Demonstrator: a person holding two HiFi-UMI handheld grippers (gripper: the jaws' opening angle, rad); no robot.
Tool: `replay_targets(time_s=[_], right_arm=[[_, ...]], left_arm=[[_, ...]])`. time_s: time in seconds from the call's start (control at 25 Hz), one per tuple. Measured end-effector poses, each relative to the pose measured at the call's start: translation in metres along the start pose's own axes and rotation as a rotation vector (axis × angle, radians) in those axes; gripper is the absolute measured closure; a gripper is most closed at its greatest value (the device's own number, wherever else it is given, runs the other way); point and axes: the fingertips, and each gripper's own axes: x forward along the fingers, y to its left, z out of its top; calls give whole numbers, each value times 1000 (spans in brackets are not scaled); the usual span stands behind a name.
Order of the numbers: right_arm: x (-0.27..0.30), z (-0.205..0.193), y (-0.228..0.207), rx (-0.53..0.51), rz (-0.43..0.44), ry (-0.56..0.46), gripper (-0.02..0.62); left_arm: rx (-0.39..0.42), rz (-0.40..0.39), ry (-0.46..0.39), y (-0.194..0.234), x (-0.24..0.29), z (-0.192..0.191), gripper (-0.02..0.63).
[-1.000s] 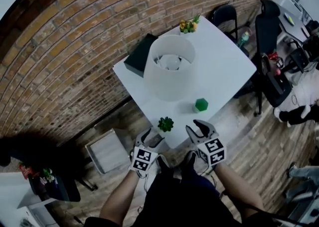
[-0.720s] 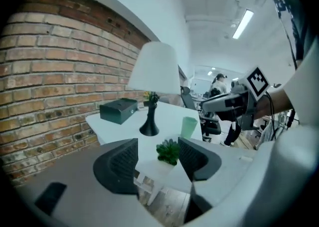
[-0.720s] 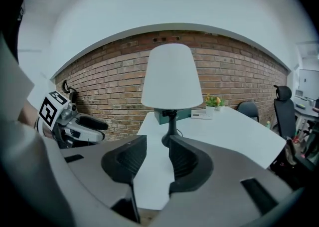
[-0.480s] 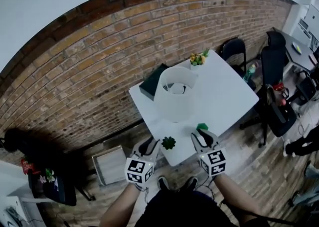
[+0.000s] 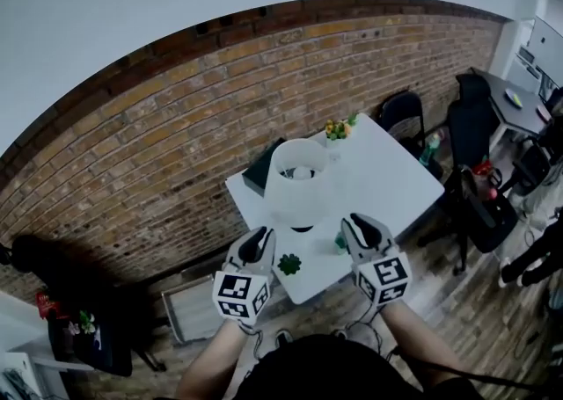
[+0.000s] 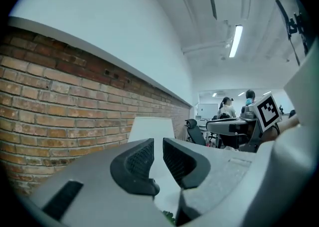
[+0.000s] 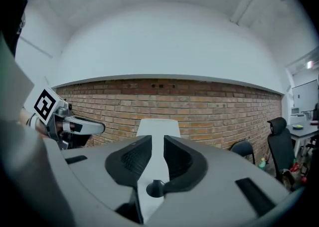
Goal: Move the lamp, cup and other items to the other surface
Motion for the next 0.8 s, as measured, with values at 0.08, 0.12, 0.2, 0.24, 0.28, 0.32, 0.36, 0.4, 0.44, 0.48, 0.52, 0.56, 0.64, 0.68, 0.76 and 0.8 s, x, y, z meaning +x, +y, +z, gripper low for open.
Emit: replay_targets(time_s=[0.08,0.12,0.2,0.24,0.28,0.32,0.36,0.4,0.44,0.48,0.52,0.56,0.64,0.68,0.76,0.8], right_arm=[[-4,15,-2,-13,-1,-33,520],[-5,22,-3,-19,0,-46,526],[-8,31,-4,-36,0,-64,532],[-9,35,-5,-46,-2,-70,534],[-11,38,-5,-56,-5,-75,537],[-12,41,-6,-64,-10,-81,540],[-13,43,-6,-69,-16,-88,543],[-14,46,-7,-73,-21,-95,546],[-15,47,-8,-75,-24,-102,552],[-15,47,-9,-79,-28,-106,566],[-15,47,-10,-82,-32,-107,578],[-15,47,-12,-83,-37,-102,588],[-15,44,-13,-74,-46,-82,589],[-15,43,-14,-71,-47,-76,589],[-13,40,-16,-73,-46,-76,589],[-13,38,-17,-80,-45,-82,591]], left_arm=[[15,-15,-34,-10,1,18,551],[31,-21,-50,-14,2,27,552],[68,-33,-72,-21,5,42,552],[83,-40,-79,-24,6,47,552],[94,-46,-85,-26,8,52,552],[105,-49,-92,-27,10,56,552],[116,-51,-101,-27,11,59,551],[123,-52,-109,-28,11,63,552],[126,-54,-116,-28,12,65,552],[124,-56,-121,-29,13,67,552],[122,-58,-123,-30,14,67,552],[119,-60,-122,-31,15,67,552],[107,-66,-110,-33,17,62,552],[101,-69,-104,-34,19,60,552],[92,-74,-92,-35,21,54,552],[88,-75,-86,-35,22,52,552]])
